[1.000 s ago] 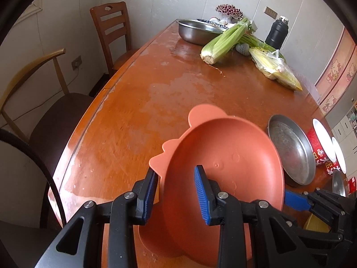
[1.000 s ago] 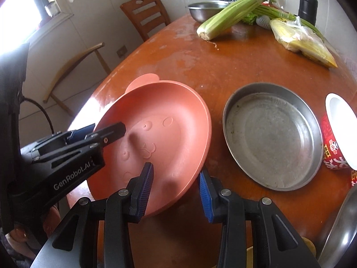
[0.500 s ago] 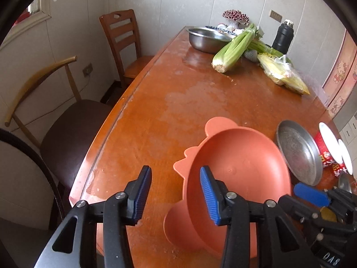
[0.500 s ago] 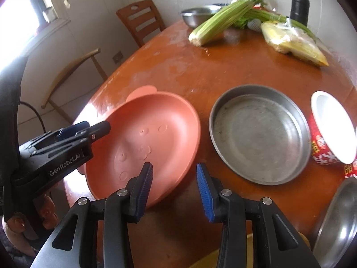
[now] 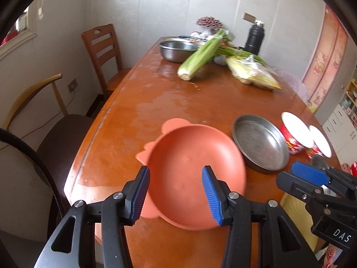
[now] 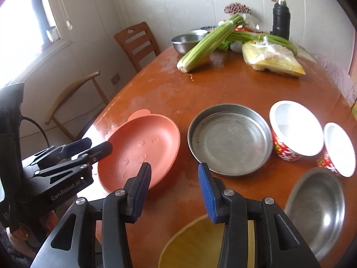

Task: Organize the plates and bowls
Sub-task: 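Slide the orange plate across the table with the left gripper and release, then grasp the yellow scallop-shell bowl rim with the left gripper, then lift the yellow bowl with the left gripper and lower it onto the orange plate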

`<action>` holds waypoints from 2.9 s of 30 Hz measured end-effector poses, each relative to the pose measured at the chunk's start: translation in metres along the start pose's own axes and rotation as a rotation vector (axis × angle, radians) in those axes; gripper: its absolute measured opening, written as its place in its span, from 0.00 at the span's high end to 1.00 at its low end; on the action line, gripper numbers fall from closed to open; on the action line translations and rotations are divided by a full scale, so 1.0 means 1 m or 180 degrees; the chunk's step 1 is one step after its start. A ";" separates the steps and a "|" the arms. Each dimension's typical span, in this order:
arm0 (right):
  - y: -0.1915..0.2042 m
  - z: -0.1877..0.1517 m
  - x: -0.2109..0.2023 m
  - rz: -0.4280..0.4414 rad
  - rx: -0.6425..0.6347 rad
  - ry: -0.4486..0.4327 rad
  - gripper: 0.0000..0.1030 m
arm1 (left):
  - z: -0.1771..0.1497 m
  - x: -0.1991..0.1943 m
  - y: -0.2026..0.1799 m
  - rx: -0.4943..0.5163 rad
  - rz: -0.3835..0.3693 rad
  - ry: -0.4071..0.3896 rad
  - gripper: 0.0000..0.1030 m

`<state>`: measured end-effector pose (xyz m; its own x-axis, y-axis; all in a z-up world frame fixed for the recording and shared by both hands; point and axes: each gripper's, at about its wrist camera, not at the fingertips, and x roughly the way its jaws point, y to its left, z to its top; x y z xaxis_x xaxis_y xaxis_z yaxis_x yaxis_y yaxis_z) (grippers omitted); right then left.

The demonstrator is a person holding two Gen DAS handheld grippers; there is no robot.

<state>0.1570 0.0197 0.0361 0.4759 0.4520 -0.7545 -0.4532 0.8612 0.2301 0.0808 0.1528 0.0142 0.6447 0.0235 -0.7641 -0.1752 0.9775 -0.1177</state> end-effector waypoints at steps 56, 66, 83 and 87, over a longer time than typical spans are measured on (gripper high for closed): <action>-0.088 -0.129 -0.054 -0.0384 0.0510 0.0159 0.54 | -0.089 0.008 -0.120 0.0674 -0.0645 0.0565 0.51; -0.078 -0.127 -0.042 -0.0366 0.0396 0.0174 0.54 | -0.088 0.009 -0.118 0.0623 -0.0677 0.0536 0.68; -0.036 -0.093 -0.040 -0.0133 0.0139 0.0085 0.54 | -0.060 -0.016 -0.070 0.0322 -0.0523 0.0239 0.68; -0.018 -0.071 -0.034 -0.0083 0.0009 0.0038 0.54 | -0.044 -0.016 -0.050 0.0188 -0.0434 0.0168 0.68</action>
<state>0.0954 -0.0279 0.0135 0.4783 0.4266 -0.7676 -0.4387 0.8733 0.2119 0.0459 0.0943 0.0046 0.6192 -0.1199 -0.7760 -0.0436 0.9815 -0.1864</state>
